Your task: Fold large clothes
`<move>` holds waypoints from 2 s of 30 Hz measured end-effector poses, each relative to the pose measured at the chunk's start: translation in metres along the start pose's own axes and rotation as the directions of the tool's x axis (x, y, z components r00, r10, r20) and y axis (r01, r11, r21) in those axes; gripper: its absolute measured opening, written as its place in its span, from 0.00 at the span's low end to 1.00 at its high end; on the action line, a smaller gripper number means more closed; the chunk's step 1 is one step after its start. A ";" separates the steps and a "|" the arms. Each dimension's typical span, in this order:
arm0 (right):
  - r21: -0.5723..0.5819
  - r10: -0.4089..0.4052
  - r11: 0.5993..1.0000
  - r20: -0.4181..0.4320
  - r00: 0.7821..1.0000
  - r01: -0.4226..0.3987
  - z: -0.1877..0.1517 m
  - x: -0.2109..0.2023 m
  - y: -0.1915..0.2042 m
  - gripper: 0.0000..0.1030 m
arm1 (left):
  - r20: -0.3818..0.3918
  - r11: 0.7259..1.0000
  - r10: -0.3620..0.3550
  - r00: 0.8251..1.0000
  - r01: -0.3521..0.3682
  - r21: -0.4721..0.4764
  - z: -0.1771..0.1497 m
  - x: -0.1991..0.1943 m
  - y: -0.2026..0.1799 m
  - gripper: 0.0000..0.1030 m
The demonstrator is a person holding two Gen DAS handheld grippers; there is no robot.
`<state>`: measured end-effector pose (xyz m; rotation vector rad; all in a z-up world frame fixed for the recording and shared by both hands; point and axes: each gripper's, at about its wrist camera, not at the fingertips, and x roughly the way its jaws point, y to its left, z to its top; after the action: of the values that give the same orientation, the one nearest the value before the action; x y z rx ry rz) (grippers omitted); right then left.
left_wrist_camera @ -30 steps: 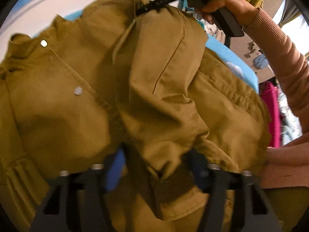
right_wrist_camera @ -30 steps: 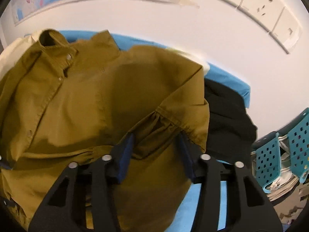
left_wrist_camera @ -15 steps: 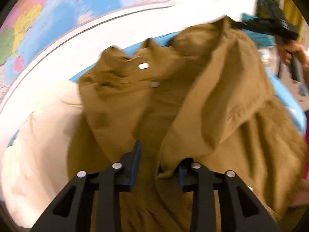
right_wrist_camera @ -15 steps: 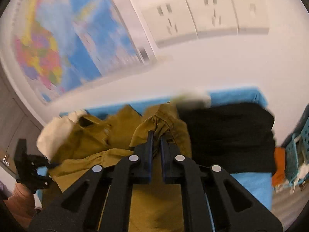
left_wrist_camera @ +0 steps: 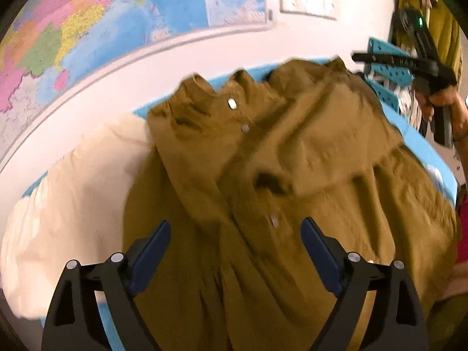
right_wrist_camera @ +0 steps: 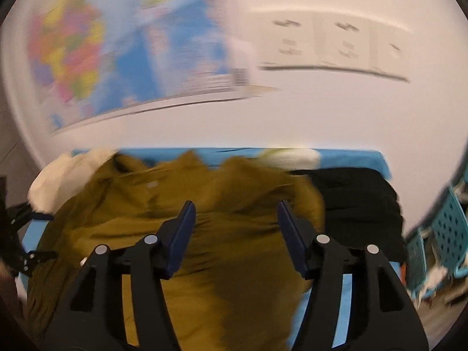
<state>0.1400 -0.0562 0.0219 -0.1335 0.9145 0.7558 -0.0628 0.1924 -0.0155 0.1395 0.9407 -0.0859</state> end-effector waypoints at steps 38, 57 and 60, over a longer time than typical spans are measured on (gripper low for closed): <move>-0.146 0.132 0.977 -0.141 0.981 -0.153 -0.037 0.020 0.068 0.63 | 0.262 0.991 0.129 0.957 -0.114 -0.071 -0.009 -0.086 0.055 0.85; -0.063 0.073 0.995 -0.134 0.988 -0.082 -0.055 0.003 0.026 0.70 | -0.058 0.999 -0.031 0.998 0.032 0.009 0.038 0.013 0.055 0.08; -0.065 0.056 0.996 -0.159 0.986 -0.067 -0.054 0.018 0.028 0.69 | -0.097 1.000 0.002 0.995 -0.004 -0.026 0.046 0.007 0.071 0.19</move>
<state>0.0928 -0.0480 -0.0192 -0.2302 1.0459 0.8443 -0.0122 0.2551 0.0112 0.1216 1.0379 -0.0646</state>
